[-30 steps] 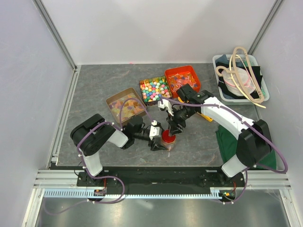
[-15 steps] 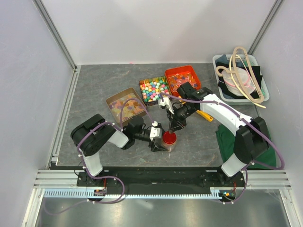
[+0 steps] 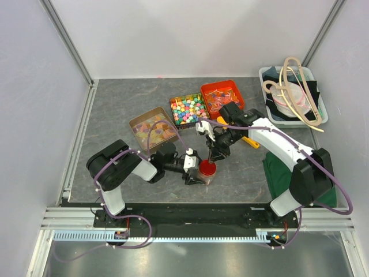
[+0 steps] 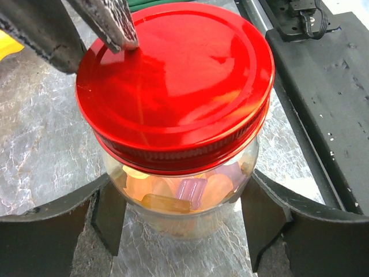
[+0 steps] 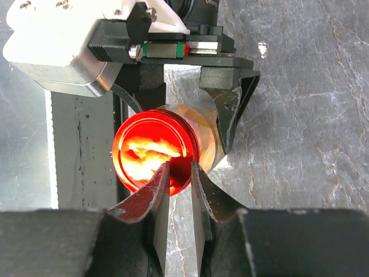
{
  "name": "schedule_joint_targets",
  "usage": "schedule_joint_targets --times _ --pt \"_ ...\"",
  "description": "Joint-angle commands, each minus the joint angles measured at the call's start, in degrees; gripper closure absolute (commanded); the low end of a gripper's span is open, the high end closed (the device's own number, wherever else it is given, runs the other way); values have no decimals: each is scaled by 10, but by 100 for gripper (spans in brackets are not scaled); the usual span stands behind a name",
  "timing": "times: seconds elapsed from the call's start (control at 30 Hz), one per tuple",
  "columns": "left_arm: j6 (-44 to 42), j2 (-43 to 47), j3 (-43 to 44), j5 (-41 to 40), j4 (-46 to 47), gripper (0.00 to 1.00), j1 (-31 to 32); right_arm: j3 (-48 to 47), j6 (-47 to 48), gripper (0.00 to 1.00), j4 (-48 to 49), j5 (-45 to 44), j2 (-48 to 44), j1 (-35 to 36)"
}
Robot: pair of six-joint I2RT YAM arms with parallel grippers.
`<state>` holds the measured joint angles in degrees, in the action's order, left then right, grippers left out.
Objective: Pack the candies
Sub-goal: Close the bottle lid on the packing bottle, then screw the bottle lid onto the packing bottle.
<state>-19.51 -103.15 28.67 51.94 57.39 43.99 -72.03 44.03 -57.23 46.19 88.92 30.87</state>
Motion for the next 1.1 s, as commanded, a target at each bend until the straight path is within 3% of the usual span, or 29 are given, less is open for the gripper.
schedule_joint_targets --times 0.0,0.13,0.63,1.07 --pt "-4 -6 10 -63 19 48 -13 4 -4 73 -35 -19 -27 2" --pt "-4 -7 17 -58 5 51 -12 -17 -25 74 -12 -52 -43 2" --pt "-4 -9 23 -62 -6 51 -12 -10 -25 76 3 -39 -89 34" --pt "-4 -8 24 -56 -11 52 -13 76 -55 79 71 -80 -60 56"
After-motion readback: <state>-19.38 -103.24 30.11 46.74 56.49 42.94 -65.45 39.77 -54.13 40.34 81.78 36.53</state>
